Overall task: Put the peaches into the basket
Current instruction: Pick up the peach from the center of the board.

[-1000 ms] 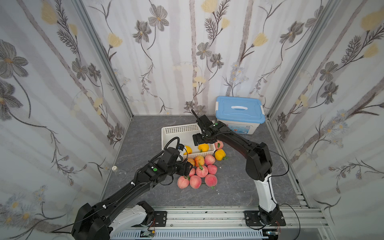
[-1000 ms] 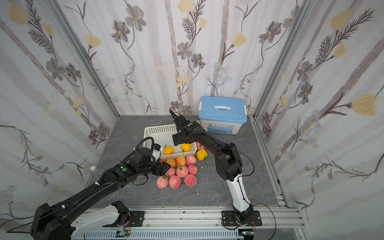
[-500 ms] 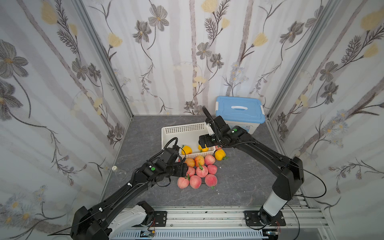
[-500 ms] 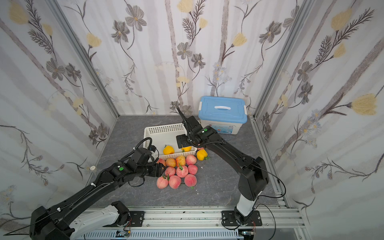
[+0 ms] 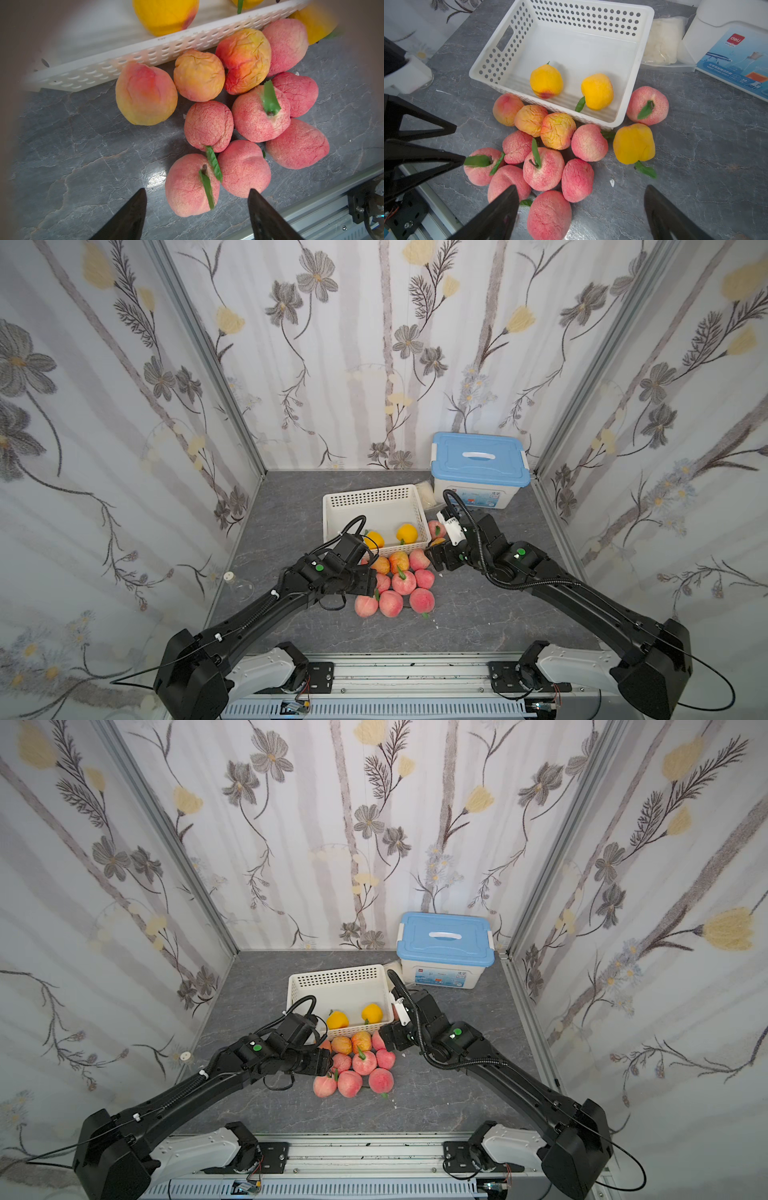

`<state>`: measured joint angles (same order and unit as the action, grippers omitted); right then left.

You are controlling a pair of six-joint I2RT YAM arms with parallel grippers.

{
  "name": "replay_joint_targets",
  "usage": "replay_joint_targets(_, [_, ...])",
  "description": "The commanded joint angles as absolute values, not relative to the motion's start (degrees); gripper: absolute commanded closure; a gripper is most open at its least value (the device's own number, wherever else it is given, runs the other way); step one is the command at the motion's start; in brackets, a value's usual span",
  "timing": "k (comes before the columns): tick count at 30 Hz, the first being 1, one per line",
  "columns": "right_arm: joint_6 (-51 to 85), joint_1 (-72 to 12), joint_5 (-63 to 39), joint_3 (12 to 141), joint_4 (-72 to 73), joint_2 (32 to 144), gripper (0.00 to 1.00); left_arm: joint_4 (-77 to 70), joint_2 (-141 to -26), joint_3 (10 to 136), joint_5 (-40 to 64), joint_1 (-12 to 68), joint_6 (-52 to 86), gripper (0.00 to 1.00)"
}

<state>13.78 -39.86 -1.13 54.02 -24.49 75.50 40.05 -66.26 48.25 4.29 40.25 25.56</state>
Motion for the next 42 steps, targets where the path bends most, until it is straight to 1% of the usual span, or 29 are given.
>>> replay_joint_targets(1, [9.9,-39.9,-3.9,47.9,-15.4,71.4,0.06,42.2,-67.8,48.4,3.0,40.9,27.1,0.22])
replay_joint_targets(5, [7.5,-40.2,-6.3,41.9,-13.7,65.9,0.06,42.9,-69.6,48.2,2.4,42.3,29.0,0.22])
replay_joint_targets(9, [5.8,-40.7,-10.7,36.8,-13.1,60.0,0.05,43.8,-70.5,47.6,2.5,43.5,30.6,0.22])
replay_joint_targets(11, [6.0,-41.7,-13.5,34.8,-12.6,57.7,0.05,44.3,-71.1,47.5,2.4,44.1,31.1,0.22])
replay_joint_targets(13, [6.3,-43.3,-13.4,33.1,-12.2,55.7,0.05,44.6,-71.8,47.4,2.4,44.7,31.4,0.21])
replay_joint_targets(17, [6.7,-45.1,-14.0,31.6,-11.1,53.9,0.04,44.3,-73.7,46.4,2.2,45.3,32.2,0.2])
replay_joint_targets(23, [5.9,-46.3,-15.7,32.4,-12.5,54.0,0.05,43.2,-76.4,46.3,2.4,45.8,32.2,0.2])
replay_joint_targets(27, [6.0,-48.2,-15.5,32.5,-13.3,54.0,0.05,42.6,-77.7,46.4,2.4,45.8,31.8,0.23])
replay_joint_targets(30, [5.9,-48.5,-14.5,32.8,-13.8,54.7,0.05,42.4,-78.5,46.4,2.3,45.8,31.6,0.28])
replay_joint_targets(31, [5.7,-50.3,-14.2,32.9,-14.0,55.0,0.05,42.4,-78.8,46.4,2.1,45.8,31.6,0.3])
replay_joint_targets(38, [5.0,-50.8,-14.1,33.8,-14.5,56.3,0.05,42.0,-79.6,46.5,1.7,45.8,31.8,0.42])
replay_joint_targets(42, [4.9,-50.8,-14.2,33.5,-14.2,56.1,0.05,42.2,-79.3,46.5,1.9,45.9,31.9,0.46])
